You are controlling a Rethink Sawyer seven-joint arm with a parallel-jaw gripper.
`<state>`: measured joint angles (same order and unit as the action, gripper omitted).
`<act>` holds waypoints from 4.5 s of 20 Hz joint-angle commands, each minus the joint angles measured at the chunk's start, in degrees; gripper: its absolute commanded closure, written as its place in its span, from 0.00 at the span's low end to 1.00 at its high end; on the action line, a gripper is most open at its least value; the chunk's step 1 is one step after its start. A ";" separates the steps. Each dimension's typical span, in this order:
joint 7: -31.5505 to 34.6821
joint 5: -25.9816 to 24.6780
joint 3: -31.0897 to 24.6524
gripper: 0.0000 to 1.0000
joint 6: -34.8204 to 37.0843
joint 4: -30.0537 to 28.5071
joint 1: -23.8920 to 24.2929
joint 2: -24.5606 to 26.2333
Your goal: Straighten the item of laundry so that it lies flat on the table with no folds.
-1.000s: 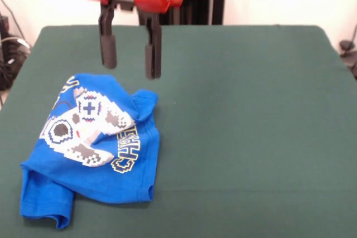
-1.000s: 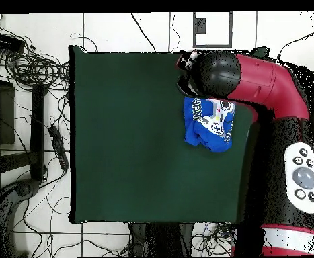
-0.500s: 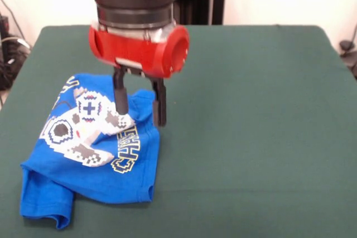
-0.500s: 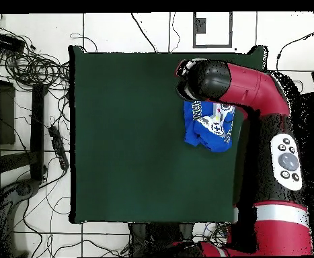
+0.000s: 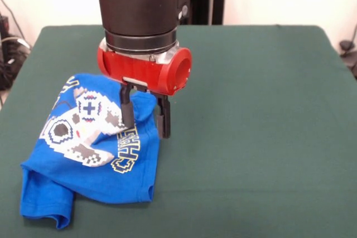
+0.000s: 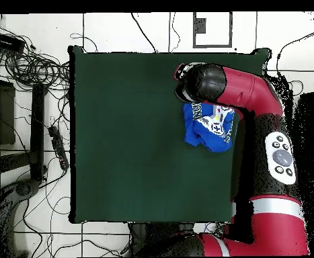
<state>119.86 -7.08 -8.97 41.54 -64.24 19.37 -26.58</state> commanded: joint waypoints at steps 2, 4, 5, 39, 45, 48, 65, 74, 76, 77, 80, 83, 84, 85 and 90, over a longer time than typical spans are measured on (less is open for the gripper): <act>0.12 0.98 -5.86 0.00 -2.83 -4.36 -1.88 -0.36; -0.31 0.99 -6.29 0.00 -3.49 -4.61 -1.56 -0.08; -0.39 0.93 -6.35 0.00 -3.69 -4.50 -1.57 0.07; -4.31 -1.22 -10.76 0.00 -10.99 -2.22 0.68 7.04; -4.16 -4.20 -6.59 0.00 -9.61 2.95 -1.52 9.83; -3.63 -5.10 -5.25 0.00 -10.20 5.00 -2.09 10.97; -6.54 -6.84 -7.71 0.00 -5.98 8.92 -0.40 12.74; -7.33 -6.86 -7.68 0.00 -5.89 -0.81 2.34 9.18; -8.44 -7.39 -7.97 0.00 -6.27 -1.94 3.03 8.78; -8.84 -7.62 -8.06 0.00 -6.37 -2.44 3.29 8.48; -10.17 -8.45 -8.55 0.00 -7.15 -4.17 4.57 8.08; -11.63 -9.32 -10.03 0.00 -8.98 -5.18 6.45 9.39; -11.42 -9.79 -10.34 0.00 -10.48 -5.61 7.00 9.98; -11.38 -9.97 -10.76 0.00 -10.90 -5.82 7.40 10.36; -10.54 -11.44 -12.71 0.00 -12.25 -7.73 9.15 11.20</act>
<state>119.84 -15.86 -14.20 30.36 -62.50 28.76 -17.67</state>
